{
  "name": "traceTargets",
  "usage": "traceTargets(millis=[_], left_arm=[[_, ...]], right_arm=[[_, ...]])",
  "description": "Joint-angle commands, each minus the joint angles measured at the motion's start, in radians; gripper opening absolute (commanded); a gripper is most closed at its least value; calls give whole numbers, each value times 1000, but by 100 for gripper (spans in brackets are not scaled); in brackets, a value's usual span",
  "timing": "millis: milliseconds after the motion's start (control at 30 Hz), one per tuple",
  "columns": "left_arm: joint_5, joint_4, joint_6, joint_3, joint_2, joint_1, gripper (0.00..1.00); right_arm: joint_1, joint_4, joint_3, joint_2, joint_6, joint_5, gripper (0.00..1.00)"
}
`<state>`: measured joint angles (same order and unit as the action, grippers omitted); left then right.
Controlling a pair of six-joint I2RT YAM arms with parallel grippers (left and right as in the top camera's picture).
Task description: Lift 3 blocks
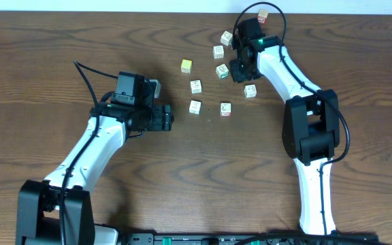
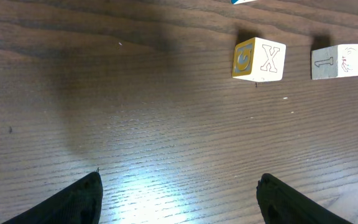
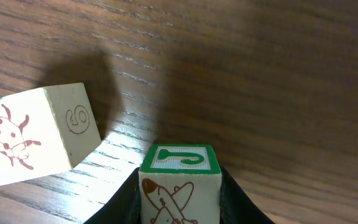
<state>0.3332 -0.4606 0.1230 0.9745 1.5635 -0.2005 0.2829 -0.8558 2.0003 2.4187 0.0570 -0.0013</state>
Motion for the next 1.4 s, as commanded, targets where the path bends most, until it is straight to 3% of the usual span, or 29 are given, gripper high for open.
traceTargets(millis=[0, 133, 400, 567, 633, 700, 867, 1067, 1267, 1367], left_arm=[[-13, 1, -17, 24, 4, -2, 80], [-13, 13, -39, 25, 4, -2, 80], [0, 68, -44, 25, 4, -2, 80], [-5, 115, -96, 25, 4, -2, 73], [-6, 111, -96, 25, 4, -15, 64], [-27, 110, -96, 25, 4, -45, 63], [-231, 118, -96, 25, 4, -160, 63], [-301, 215, -87, 25, 5, -236, 65], [-308, 329, -80, 25, 56, -233, 65], [-307, 364, -73, 26, 122, -233, 65]], right_arm=[[-2, -25, 24, -57, 2, 27, 15], [-11, -82, 24, -166, 2, 27, 1], [-21, -263, 23, -463, -5, 61, 1], [-28, -386, -10, -607, 23, 70, 1], [-27, -422, -54, -645, 48, 76, 1], [-26, -429, -136, -685, 69, 76, 1], [-26, -292, -488, -789, 135, 72, 1], [-10, 5, -860, -843, 185, -59, 1], [4, 231, -1067, -813, 240, -135, 2], [16, 286, -1106, -808, 246, -136, 8]])
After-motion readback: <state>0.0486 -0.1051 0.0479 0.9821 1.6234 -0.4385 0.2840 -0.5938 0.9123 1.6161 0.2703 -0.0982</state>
